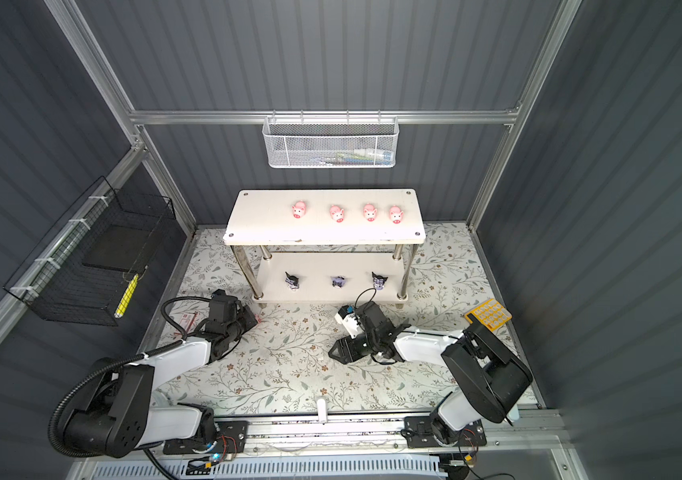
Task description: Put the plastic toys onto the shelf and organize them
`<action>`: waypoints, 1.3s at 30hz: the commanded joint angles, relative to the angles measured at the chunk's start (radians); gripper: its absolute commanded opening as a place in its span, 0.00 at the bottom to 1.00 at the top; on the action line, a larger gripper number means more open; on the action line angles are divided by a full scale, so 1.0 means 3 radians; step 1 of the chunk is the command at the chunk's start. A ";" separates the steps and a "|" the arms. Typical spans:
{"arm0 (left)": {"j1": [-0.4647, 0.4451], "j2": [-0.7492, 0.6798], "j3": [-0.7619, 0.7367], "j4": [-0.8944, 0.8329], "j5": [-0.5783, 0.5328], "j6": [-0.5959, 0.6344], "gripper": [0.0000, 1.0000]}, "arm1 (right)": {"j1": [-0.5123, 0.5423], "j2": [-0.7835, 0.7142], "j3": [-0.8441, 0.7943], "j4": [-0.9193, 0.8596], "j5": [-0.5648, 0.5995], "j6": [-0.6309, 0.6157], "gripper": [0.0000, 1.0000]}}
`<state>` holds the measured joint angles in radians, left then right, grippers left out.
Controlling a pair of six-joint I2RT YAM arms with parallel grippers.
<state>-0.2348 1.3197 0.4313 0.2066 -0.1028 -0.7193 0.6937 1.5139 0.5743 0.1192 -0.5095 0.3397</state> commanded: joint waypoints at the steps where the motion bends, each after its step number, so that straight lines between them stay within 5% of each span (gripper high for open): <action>1: 0.0016 -0.0070 -0.0146 -0.0254 0.0046 -0.0047 0.00 | 0.0004 0.0052 0.0066 -0.0009 -0.0035 -0.0032 0.62; 16: 0.0016 -0.0311 -0.0425 -0.0344 0.0051 -0.0164 0.00 | 0.0004 0.0086 0.0092 -0.0024 -0.0052 -0.0033 0.62; 29: 0.0016 -0.1241 -0.0308 -0.1105 -0.0100 -0.0347 0.00 | 0.0004 0.0134 0.0121 -0.0029 -0.0086 -0.0040 0.62; 39: -0.0080 -0.1441 -0.0321 -0.1143 0.0030 -0.0853 0.37 | 0.0009 0.0203 0.0164 -0.0029 -0.0136 -0.0043 0.63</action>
<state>-0.2417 0.8810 0.3164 -0.0925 -0.0956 -0.9260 0.6937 1.5570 0.5999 0.1177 -0.5320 0.3389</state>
